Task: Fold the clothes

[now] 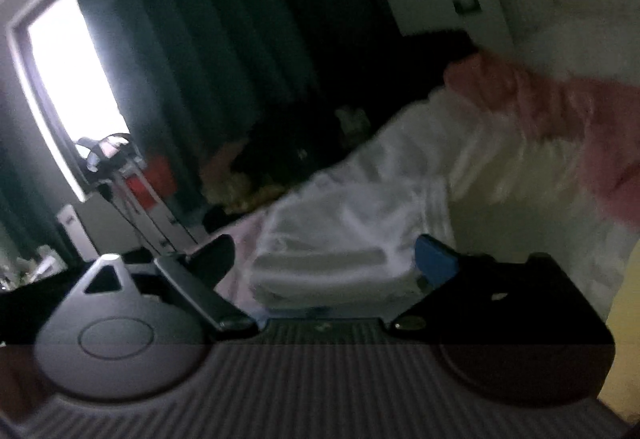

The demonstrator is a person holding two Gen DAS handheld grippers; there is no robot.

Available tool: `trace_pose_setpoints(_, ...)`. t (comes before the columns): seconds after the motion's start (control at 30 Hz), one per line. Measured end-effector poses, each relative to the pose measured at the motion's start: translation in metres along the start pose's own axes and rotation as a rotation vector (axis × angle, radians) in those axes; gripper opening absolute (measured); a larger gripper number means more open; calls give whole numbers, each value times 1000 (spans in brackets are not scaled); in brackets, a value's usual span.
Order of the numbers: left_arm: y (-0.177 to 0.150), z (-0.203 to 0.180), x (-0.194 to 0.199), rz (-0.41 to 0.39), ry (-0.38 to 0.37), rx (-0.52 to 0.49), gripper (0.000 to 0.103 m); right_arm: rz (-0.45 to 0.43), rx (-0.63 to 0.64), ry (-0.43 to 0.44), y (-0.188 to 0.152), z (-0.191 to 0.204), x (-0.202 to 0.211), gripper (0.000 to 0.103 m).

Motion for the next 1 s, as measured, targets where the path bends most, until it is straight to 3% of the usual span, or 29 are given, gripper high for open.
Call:
trace_pose_setpoints(0.33, -16, -1, 105, -119, 38, -35, 102, -106, 162, -3, -28, 55, 70, 98)
trace_pose_setpoints(0.5, -35, 1, 136, -153, 21, -9, 102, -127, 170, -3, -54, 64, 80, 98)
trace_pose_setpoints(1.0, -82, 29, 125, -143, 98, 42, 101, -119, 267, -70, -104, 69, 45, 98)
Point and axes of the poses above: each gripper's, at about its wrist camera, not at the fingertips, and x roughly against the way its jaws point, z to its left, y to its top, the point moved 8 cm from there along -x, roughly the way its jaws point, and after that the axes turned 5 degrees about -z, right-handed, at the moved point
